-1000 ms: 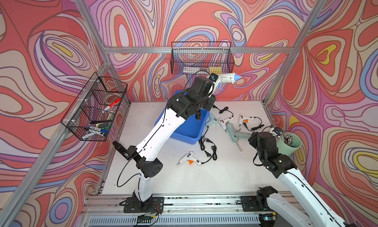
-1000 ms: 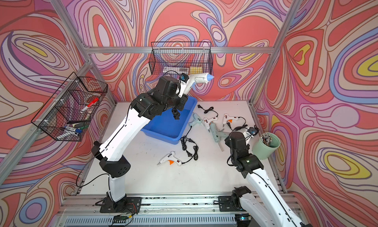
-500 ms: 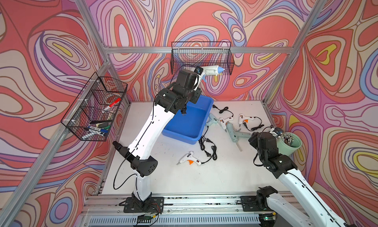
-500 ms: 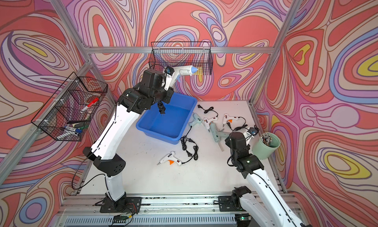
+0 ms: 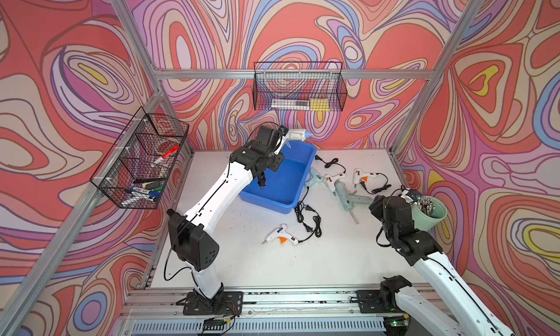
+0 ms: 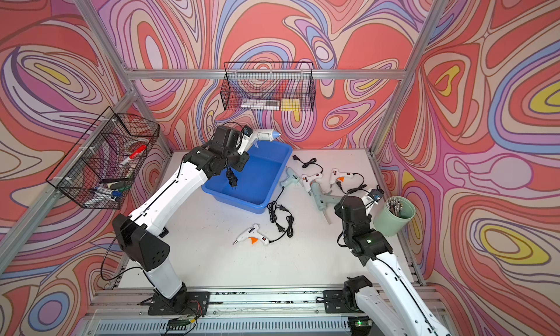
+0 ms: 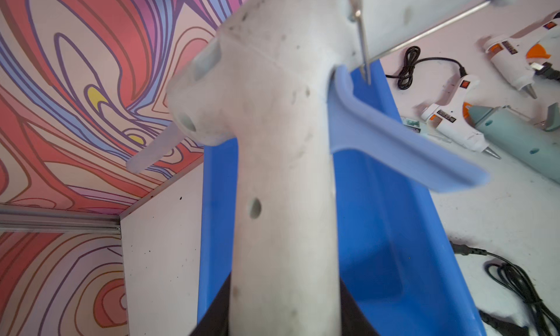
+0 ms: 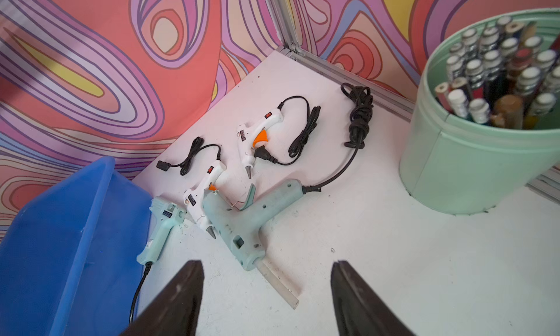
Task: Put the hot melt glue gun into the storage box
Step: Place the hot melt adhesive gun in the storage box.
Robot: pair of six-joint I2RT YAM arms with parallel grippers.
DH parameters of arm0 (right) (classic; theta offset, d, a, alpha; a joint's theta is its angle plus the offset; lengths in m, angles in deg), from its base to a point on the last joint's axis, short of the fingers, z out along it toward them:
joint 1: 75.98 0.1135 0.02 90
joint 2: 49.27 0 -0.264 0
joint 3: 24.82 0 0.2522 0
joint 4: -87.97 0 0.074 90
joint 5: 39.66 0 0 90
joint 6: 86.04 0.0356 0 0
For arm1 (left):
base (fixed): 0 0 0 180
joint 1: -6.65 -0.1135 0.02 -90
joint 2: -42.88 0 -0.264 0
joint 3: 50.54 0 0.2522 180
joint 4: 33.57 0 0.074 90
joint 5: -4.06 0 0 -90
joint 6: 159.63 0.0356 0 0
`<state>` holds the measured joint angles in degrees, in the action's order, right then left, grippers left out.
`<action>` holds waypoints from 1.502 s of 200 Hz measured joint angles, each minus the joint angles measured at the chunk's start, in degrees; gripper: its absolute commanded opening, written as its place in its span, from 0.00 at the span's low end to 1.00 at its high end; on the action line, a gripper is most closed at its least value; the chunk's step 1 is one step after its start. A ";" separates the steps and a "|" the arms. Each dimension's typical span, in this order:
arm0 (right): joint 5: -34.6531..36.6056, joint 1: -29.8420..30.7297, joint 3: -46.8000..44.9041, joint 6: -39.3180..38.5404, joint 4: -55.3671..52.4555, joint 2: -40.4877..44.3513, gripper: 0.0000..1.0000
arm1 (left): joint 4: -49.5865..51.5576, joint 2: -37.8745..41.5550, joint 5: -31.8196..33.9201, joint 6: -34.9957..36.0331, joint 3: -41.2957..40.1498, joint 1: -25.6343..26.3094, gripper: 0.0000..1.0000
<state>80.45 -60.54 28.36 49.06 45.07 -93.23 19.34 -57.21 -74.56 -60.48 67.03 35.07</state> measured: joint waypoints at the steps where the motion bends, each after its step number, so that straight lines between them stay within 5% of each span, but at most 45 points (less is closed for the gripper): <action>1: 0.02 0.00 0.00 0.02 0.00 0.00 0.69 | -0.07 0.04 -0.04 -0.02 -0.24 -0.07 0.00; 51: 0.09 0.00 0.00 -0.02 0.00 -0.13 0.68 | -5.38 0.74 -1.95 -0.94 -9.88 -3.10 0.00; 140: -0.74 0.00 0.00 1.03 -1.88 -5.18 0.71 | -11.26 -8.41 -3.82 -2.56 -10.88 -6.56 0.00; 220: -3.98 0.00 0.02 0.37 -6.12 -16.15 0.73 | -8.22 -22.67 -5.11 -2.49 0.85 -6.75 0.00; 300: -16.09 -0.02 10.47 -10.84 -3.65 -33.70 0.70 | -1.90 -31.06 -4.15 -0.59 8.41 -6.67 0.33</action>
<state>64.36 -60.56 38.83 38.22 41.42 -126.94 17.44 -88.27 -78.72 -61.08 75.44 28.41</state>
